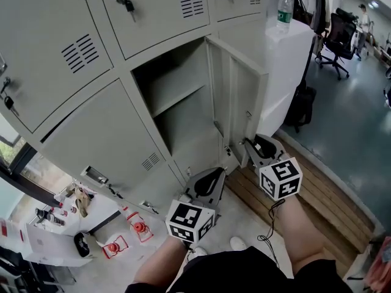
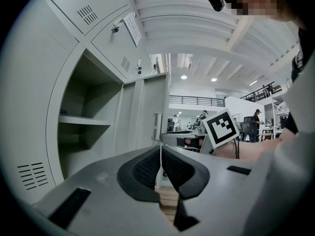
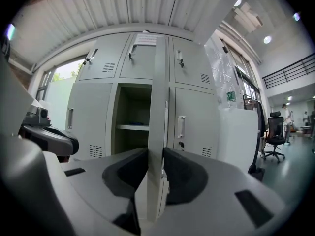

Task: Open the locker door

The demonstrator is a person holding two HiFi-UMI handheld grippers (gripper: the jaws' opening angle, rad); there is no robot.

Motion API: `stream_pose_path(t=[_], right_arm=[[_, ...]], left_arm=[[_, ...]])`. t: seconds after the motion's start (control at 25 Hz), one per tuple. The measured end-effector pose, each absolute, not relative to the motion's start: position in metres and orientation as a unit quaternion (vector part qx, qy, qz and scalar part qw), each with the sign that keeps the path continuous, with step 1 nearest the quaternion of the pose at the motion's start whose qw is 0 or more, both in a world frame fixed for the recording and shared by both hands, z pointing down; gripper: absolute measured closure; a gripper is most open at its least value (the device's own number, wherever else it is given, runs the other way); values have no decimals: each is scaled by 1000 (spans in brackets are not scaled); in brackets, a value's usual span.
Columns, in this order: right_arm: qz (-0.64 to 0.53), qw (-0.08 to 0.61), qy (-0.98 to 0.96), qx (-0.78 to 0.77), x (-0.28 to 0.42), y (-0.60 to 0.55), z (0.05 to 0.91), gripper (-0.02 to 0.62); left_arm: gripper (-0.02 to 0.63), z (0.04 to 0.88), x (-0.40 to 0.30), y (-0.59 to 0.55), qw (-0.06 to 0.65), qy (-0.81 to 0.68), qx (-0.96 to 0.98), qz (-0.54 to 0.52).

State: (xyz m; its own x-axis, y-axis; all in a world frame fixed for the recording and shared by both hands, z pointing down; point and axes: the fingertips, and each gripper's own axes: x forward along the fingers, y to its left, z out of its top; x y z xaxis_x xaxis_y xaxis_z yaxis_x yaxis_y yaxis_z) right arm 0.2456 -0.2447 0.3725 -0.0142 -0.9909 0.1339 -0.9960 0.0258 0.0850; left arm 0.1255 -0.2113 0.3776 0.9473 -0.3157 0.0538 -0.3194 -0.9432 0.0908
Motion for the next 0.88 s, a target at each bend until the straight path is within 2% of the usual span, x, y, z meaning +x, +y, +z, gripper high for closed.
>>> stream_pose_path(t=[0.52, 0.88], right_arm=[[23, 59, -692, 719, 305, -243, 372, 459], [22, 56, -711, 700, 322, -244, 372, 459]], left_arm=[[583, 383, 151, -210, 51, -188, 980, 29], [583, 386, 172, -210, 57, -218, 974, 27]])
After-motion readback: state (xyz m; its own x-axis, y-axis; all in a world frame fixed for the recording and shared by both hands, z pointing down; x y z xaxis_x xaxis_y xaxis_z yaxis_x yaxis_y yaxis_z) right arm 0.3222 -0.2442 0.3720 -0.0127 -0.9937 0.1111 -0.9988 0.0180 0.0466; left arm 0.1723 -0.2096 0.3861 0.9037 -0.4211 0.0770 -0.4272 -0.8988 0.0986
